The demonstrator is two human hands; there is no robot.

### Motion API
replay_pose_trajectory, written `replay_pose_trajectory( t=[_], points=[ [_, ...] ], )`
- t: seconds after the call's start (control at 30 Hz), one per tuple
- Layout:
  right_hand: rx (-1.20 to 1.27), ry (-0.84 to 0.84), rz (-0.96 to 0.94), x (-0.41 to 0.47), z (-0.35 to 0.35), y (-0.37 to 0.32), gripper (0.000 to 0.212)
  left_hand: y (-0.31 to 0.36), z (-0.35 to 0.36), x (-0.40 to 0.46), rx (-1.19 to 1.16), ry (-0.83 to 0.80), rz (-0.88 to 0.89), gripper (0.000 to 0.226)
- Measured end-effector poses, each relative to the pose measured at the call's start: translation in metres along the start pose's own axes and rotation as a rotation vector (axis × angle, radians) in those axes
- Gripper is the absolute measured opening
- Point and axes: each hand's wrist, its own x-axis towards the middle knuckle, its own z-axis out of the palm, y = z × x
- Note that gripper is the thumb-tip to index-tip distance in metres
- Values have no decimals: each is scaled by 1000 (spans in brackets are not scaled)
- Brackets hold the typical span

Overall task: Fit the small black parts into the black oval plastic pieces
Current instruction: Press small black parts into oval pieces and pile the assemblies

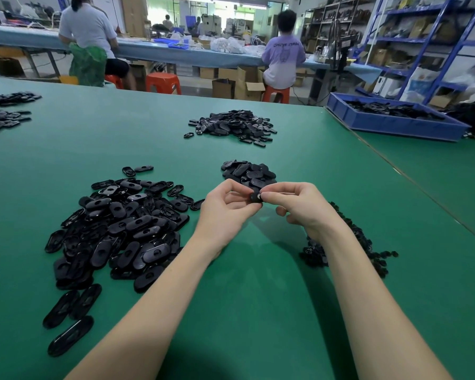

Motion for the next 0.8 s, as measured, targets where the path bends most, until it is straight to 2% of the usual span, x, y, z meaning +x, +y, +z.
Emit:
replay_pose_trajectory(
  t=[0.33, 0.63, 0.8],
  points=[
    [70, -18, 36, 1, -1, 1, 3, 0, -1, 2, 23, -18, 20, 23],
    [-99, -64, -208, -5, -5, -4, 9, 7, -3, 0, -70, -52, -61, 25],
    [-286, 29, -286, -6, -8, -6, 0, 8, -4, 0, -117, -62, -102, 29]
  ],
)
